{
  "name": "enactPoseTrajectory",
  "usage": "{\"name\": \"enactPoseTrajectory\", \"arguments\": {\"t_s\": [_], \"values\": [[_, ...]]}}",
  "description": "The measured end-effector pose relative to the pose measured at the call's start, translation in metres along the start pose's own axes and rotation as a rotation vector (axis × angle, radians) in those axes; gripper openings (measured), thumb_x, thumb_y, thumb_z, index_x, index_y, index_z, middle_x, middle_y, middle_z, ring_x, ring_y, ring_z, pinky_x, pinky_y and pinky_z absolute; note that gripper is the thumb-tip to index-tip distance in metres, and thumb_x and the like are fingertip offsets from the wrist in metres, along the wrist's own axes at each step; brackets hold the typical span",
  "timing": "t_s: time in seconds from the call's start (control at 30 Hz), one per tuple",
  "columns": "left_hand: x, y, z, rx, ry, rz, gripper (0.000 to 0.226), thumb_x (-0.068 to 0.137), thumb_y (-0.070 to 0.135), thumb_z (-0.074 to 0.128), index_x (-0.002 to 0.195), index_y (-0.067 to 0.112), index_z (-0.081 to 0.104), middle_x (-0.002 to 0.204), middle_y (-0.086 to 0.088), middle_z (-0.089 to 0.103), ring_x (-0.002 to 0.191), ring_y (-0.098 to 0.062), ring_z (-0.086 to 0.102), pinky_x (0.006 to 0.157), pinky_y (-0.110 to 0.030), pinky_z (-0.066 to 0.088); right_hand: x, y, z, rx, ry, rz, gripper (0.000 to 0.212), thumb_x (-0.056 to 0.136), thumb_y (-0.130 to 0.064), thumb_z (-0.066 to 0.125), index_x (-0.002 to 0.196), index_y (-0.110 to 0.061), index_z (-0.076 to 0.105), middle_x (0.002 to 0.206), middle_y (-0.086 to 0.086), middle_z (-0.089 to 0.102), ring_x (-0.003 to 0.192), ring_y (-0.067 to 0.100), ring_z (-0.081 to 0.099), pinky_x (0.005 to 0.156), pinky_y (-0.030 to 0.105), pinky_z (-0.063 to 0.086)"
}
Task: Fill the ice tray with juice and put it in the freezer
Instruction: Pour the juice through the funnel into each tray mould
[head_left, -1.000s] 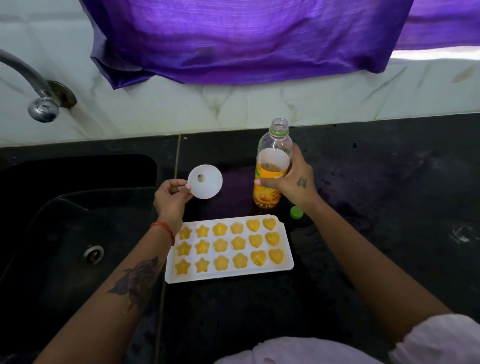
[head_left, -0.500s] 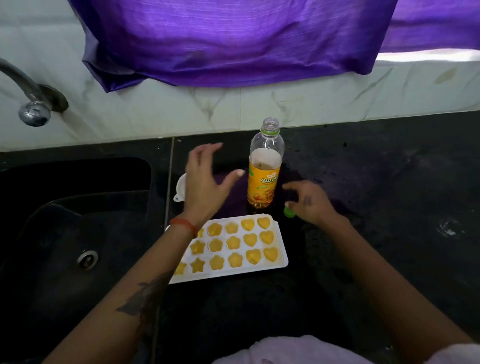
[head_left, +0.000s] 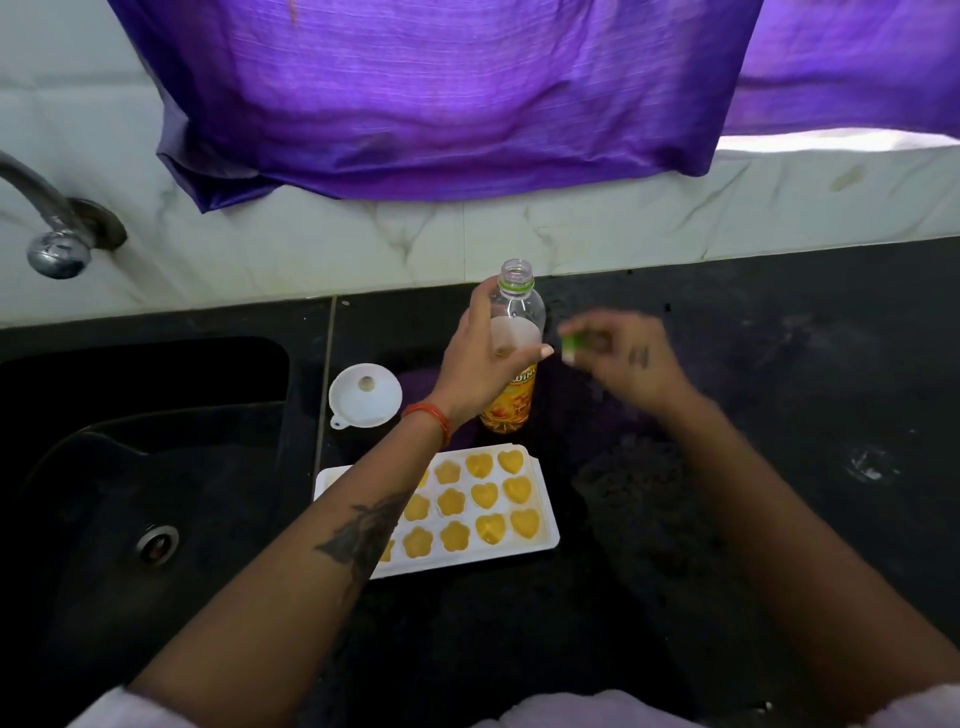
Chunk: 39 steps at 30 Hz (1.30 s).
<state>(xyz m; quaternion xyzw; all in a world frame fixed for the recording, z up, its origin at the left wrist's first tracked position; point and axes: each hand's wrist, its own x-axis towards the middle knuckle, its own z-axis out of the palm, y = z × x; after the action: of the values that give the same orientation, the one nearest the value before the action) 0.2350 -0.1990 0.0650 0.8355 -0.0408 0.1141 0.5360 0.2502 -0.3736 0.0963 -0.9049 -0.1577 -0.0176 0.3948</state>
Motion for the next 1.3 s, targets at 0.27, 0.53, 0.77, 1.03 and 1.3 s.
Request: {"name": "enactPoseTrajectory", "arguments": {"t_s": [0.27,0.53,0.77,1.03,1.3], "values": [[-0.001,0.001,0.000,-0.058,-0.020,-0.023,0.088,0.074,0.029,0.078,0.142,0.025,0.022,0.134,-0.011,0.045,0.119,-0.025,0.050,0.097,-0.045,0.049,0.049,-0.107,-0.037,-0.490,-0.207,-0.475,0.029,0.086,-0.012,0.062,0.115,-0.016,0.066,0.115,0.005,0.068,0.100,0.017,0.063,0.083,0.022,0.044],[0.000,0.001,0.001,-0.081,-0.022,-0.047,0.091,0.074,0.024,0.079,0.143,0.022,0.020,0.135,-0.012,0.043,0.120,-0.024,0.048,0.090,-0.031,0.048,0.058,-0.112,-0.035,-0.714,-0.376,-0.613,0.030,0.087,-0.005,0.059,0.114,-0.013,0.067,0.114,0.007,0.069,0.101,0.022,0.065,0.085,0.024,0.045],[-0.001,0.004,0.000,-0.094,-0.036,-0.060,0.088,0.075,0.022,0.078,0.142,0.022,0.020,0.138,-0.014,0.038,0.123,-0.027,0.046,0.096,-0.040,0.050,0.069,-0.110,-0.039,-0.724,-0.398,-0.590,0.028,0.083,-0.018,0.067,0.111,-0.013,0.068,0.106,0.007,0.071,0.090,0.020,0.066,0.074,0.024,0.046],[-0.002,0.006,-0.002,-0.100,-0.041,-0.067,0.088,0.075,0.020,0.078,0.142,0.020,0.020,0.137,-0.014,0.039,0.123,-0.028,0.046,0.097,-0.042,0.049,0.076,-0.107,-0.047,-0.708,-0.440,-0.380,0.065,0.077,-0.058,0.059,0.124,-0.014,0.059,0.115,0.011,0.067,0.098,0.022,0.065,0.076,0.024,0.044],[-0.002,0.006,-0.001,-0.111,-0.038,-0.085,0.090,0.075,0.019,0.078,0.142,0.021,0.019,0.138,-0.015,0.038,0.123,-0.028,0.046,0.097,-0.045,0.049,0.065,-0.100,-0.032,-0.669,-0.344,-0.529,0.032,0.088,-0.024,0.061,0.119,-0.015,0.063,0.111,0.010,0.068,0.093,0.020,0.059,0.078,0.025,0.041]]}}
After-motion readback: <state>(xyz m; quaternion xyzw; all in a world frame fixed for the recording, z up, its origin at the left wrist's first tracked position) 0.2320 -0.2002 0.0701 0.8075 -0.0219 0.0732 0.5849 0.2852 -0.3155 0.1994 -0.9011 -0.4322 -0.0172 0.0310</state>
